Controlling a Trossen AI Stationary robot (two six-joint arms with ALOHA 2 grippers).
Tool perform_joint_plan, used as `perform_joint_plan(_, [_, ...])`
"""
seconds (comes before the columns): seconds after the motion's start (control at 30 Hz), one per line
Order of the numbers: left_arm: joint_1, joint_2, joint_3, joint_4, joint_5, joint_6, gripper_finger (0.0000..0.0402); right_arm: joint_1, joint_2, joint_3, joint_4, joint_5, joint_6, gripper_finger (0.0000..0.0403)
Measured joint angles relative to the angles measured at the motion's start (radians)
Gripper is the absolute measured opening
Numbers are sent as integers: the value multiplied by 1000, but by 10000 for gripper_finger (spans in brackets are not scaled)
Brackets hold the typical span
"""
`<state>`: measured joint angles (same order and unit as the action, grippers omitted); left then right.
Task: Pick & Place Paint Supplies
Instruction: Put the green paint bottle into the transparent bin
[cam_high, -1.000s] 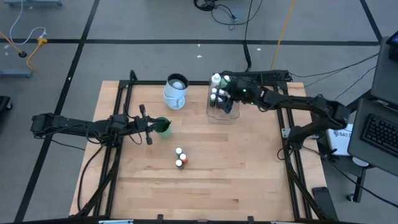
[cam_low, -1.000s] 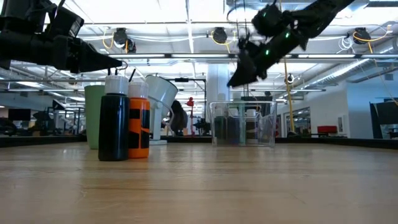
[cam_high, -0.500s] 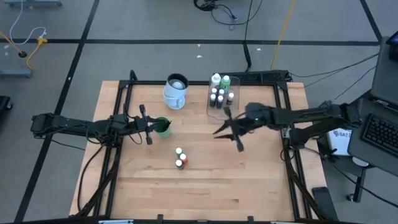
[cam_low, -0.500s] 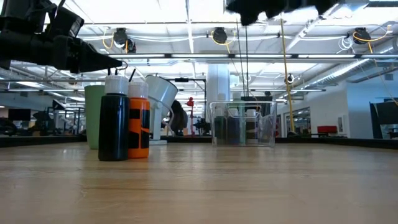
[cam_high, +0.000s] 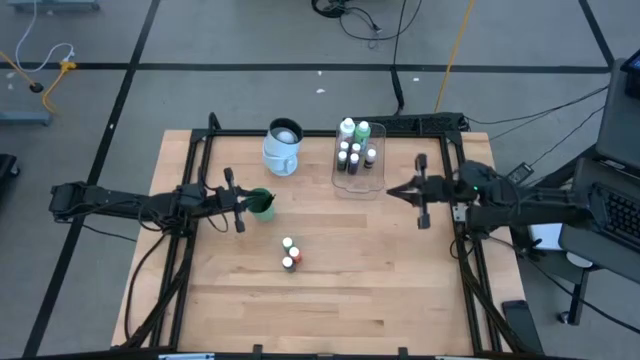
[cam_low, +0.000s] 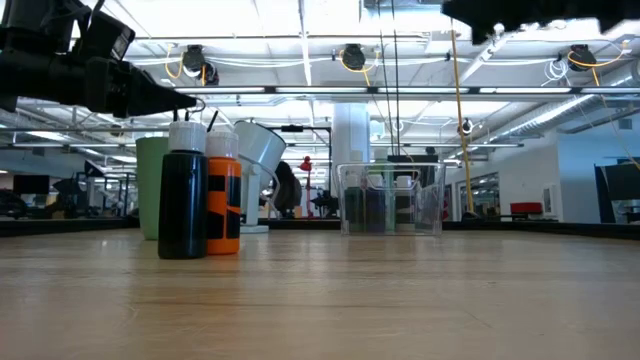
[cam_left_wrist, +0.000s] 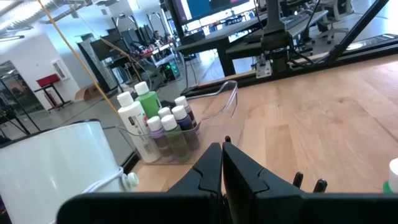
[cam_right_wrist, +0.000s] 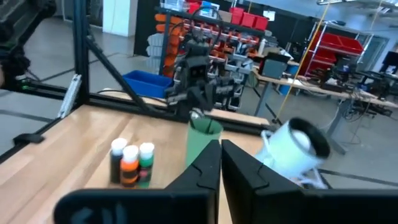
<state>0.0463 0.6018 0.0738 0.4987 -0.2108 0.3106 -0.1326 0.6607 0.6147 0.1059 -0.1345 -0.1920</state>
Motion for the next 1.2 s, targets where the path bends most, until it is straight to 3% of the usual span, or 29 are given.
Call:
perform_joint_plan(0.3, [0,0,0,58,0,-83,19,3,-298,-310,66,-23,6,3])
perform_joint_plan(0.4, [0,-1,0,115,9,-92,19,3,-341,-415,201,-19,-17,1])
perform_joint_plan(0.53, [-6,1,3,93,132,-116,19,-4,-359,-527,339,-23,-31,1])
perform_joint_plan(0.67, [-81,1,96,58,52,-149,19,-5,-364,-566,426,-23,-36,1])
perform_joint_plan(0.8, [-181,48,298,-200,-154,-138,19,-5,-356,-568,393,-23,-32,1])
perform_joint_plan(0.87, [-222,113,408,-314,-211,-144,19,-5,-359,-568,390,-22,-32,1])
perform_joint_plan(1.1, [-338,435,779,-723,-204,-308,19,-5,-359,-569,388,-19,-39,0])
perform_joint_plan(1.2, [-379,598,958,-971,-172,-329,19,-5,-359,-570,382,-19,-41,1])
